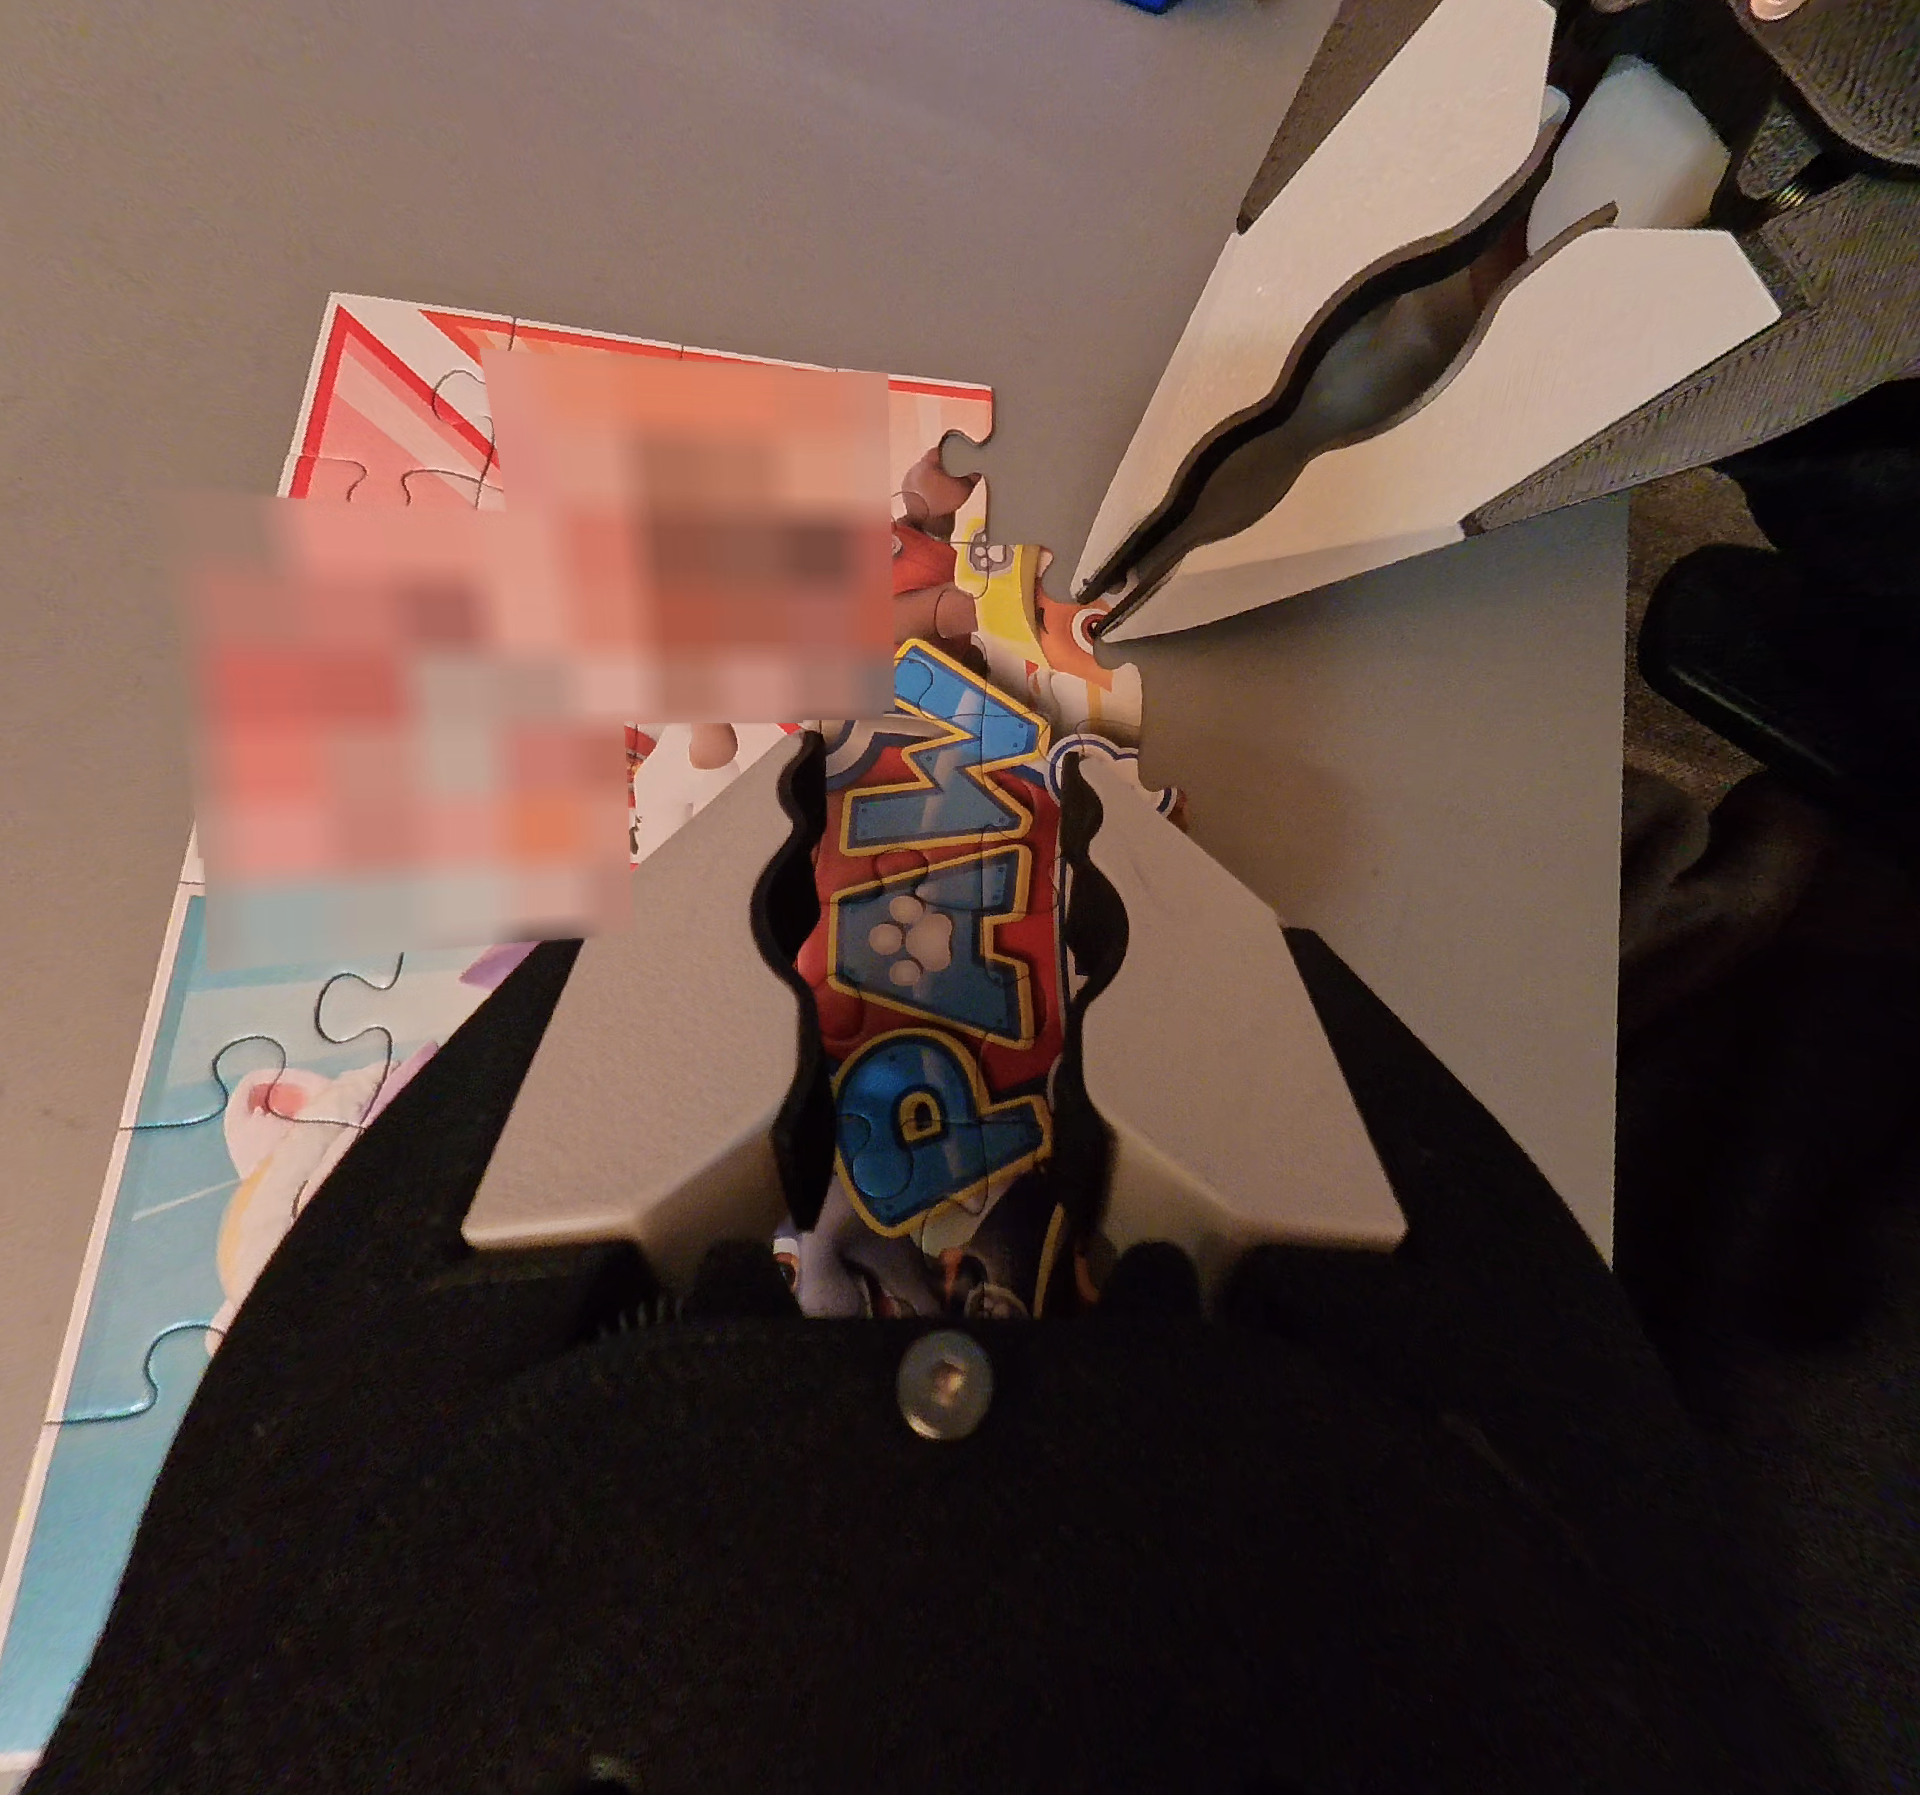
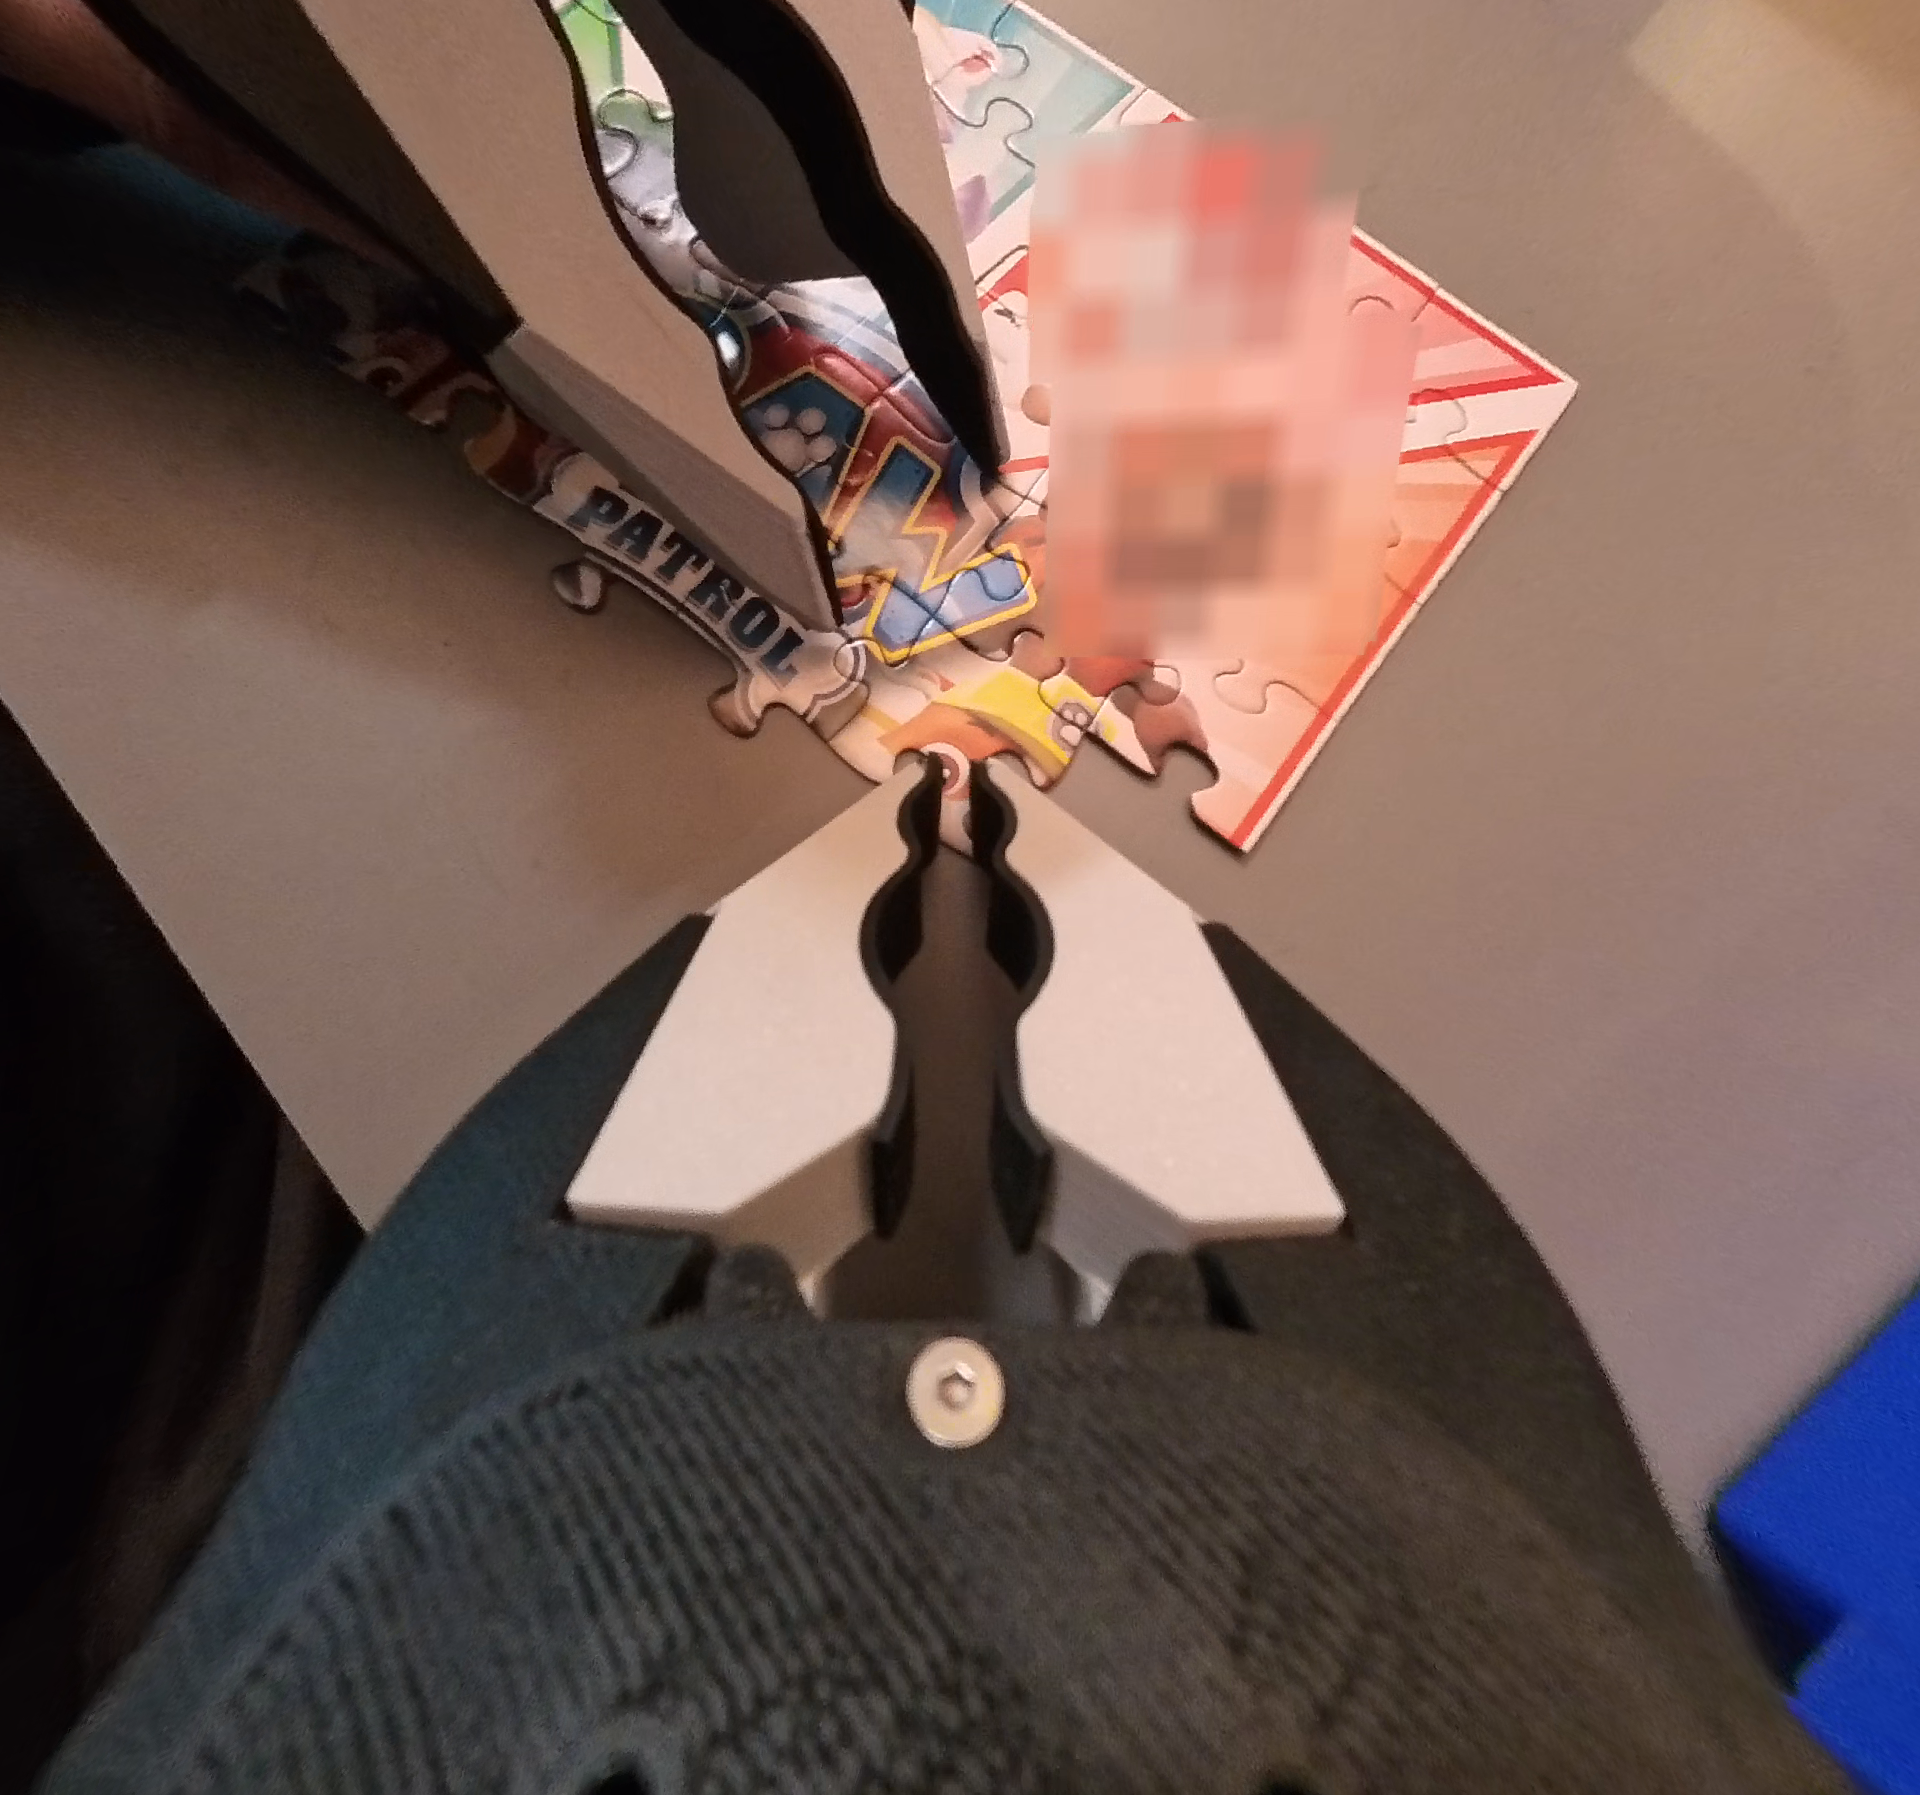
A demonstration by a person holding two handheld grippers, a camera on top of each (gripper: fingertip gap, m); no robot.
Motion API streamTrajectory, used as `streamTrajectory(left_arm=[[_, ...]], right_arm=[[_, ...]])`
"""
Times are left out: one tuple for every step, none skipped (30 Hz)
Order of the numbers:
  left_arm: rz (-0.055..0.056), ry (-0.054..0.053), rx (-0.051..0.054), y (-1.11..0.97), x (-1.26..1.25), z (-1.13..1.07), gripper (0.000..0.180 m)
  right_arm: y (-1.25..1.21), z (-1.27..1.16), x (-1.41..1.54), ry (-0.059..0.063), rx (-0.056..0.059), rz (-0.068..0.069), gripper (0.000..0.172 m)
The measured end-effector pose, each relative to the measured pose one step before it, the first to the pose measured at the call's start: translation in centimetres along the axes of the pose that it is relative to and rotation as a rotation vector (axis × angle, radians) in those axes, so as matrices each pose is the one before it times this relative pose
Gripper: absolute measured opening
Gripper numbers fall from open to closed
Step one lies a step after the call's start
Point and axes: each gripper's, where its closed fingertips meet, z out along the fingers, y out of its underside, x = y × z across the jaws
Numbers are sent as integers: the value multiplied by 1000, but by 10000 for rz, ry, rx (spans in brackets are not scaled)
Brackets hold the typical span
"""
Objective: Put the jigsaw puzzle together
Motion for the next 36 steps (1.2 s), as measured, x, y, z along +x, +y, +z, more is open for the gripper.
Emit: streamTrajectory(left_arm=[[-23,-6,11,-11,-24,9,43],[-9,12,3,1,4,-8,43],[-10,11,4,-7,2,0,43],[-13,13,4,6,-4,-3,43],[-12,13,4,0,7,-8,43],[-9,12,3,8,4,-16,43],[-8,10,2,17,9,-8,43],[-7,11,1,11,11,-15,43],[-8,14,-1,15,14,-3,43],[-6,22,-10,50,33,-16,43],[3,-5,1,34,1,-20,42],[36,-3,-17,86,41,-44,39],[81,96,-61,170,232,-47,30],[65,110,-25,122,304,-12,29],[36,88,-34,119,294,-16,27],[10,66,-24,111,273,-16,23],[-5,120,-50,154,339,13,18],[-28,125,-24,115,348,2,13],[-77,118,-30,142,327,10,9],[-62,239,-109,283,501,44,4],[-94,180,-39,170,429,54,0],[-86,67,9,90,274,-8,1],[-53,64,-34,127,287,-25,1],[21,130,-150,218,439,-75,0],[153,-13,-222,262,236,-192,0],[177,-453,-24,37,-456,-441,0],[159,-653,230,-247,-879,-756,0],[29,-590,417,-502,-1047,-989,0],[-135,-547,455,-564,-1266,-1080,0],[-216,-619,350,-420,-1618,-1031,2],[-198,-742,216,-234,-1987,-813,11],[-115,-828,62,29,-2250,-387,24],[-64,-745,-197,453,-2235,183,40],[-75,-337,-534,798,-1528,640,52],[-141,-38,-524,506,-895,811,54],[-262,39,-275,-1,-514,758,53]], right_arm=[[-156,-40,-177,-125,101,15,0],[-374,-85,-209,-118,208,48,0],[-241,-88,-57,-13,105,31,0],[-77,-67,76,67,2,-3,0],[29,-70,192,136,-47,-51,0],[54,-50,202,129,-29,-42,0],[-3,-22,104,58,18,0,0],[-83,-3,48,15,87,16,0],[-213,19,15,19,169,-26,0],[-262,45,-8,27,190,-78,6],[-108,82,-22,38,81,-86,10],[62,109,-40,32,-52,-88,13],[152,116,-47,40,-117,-98,16],[147,78,-37,52,-105,-95,18],[98,35,-73,29,-61,-77,20],[30,-17,-106,-5,-6,-39,21],[-35,-75,-119,-24,54,6,20],[-100,-125,-103,-23,100,39,20],[-113,-171,-67,0,121,53,20],[-107,-201,-14,33,126,45,20],[-81,-237,43,86,124,33,20],[-55,-262,85,117,110,23,20],[-5,-279,67,112,89,27,19],[12,-269,40,97,71,42,19],[24,-276,15,83,58,42,19],[13,-282,0,85,52,16,19],[-30,-304,-12,103,61,-21,19],[-90,-322,-2,119,76,-56,19],[-139,-320,23,138,87,-81,19],[-181,-292,48,144,89,-90,19],[-227,-249,34,116,75,-85,19],[-250,-201,8,73,55,-63,20],[-270,-148,-40,36,52,-39,20],[-286,-102,-101,1,58,-29,21],[-280,-81,-157,-7,50,-32,21],[-253,-97,-183,3,29,-58,22]])
